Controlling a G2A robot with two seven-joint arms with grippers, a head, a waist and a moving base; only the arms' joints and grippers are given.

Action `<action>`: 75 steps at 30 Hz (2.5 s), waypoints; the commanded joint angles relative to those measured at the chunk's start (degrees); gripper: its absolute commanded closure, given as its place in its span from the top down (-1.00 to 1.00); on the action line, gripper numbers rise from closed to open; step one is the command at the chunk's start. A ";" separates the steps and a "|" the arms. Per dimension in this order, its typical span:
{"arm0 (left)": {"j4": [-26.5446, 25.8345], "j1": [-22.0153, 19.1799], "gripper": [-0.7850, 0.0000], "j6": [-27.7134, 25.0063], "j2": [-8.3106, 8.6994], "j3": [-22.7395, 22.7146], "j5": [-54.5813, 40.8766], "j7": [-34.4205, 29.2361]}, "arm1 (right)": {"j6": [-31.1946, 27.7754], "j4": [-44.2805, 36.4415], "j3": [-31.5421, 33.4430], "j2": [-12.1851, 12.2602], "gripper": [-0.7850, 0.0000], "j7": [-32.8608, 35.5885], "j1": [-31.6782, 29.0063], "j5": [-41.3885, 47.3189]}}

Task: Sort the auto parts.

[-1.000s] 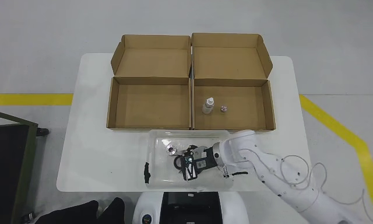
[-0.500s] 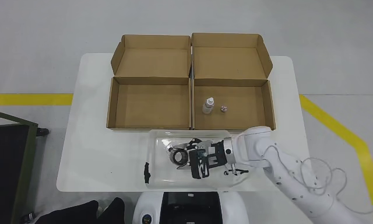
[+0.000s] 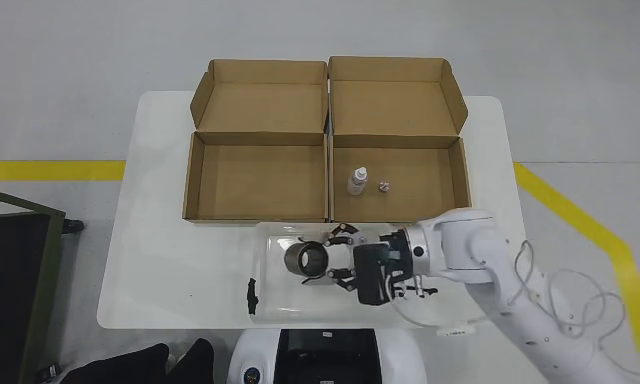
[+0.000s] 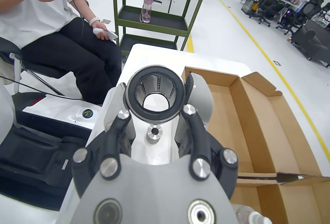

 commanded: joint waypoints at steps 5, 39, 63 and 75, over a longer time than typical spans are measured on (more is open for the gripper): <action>0.00 0.00 1.00 0.00 0.00 0.00 0.00 0.00 | 0.06 -1.43 4.22 0.37 -1.00 -0.60 1.43 0.94; 0.00 0.00 1.00 0.00 0.00 0.00 0.00 0.00 | 0.10 -5.13 18.88 1.53 -1.00 -7.95 3.04 5.85; 0.00 0.00 1.00 0.00 0.00 0.00 0.00 0.00 | 6.35 11.80 -3.19 -3.00 -1.00 -7.94 10.97 -0.63; 0.00 0.00 1.00 0.00 0.00 0.00 0.00 0.00 | 11.59 23.58 -14.39 -7.70 -1.00 -4.54 20.21 -2.92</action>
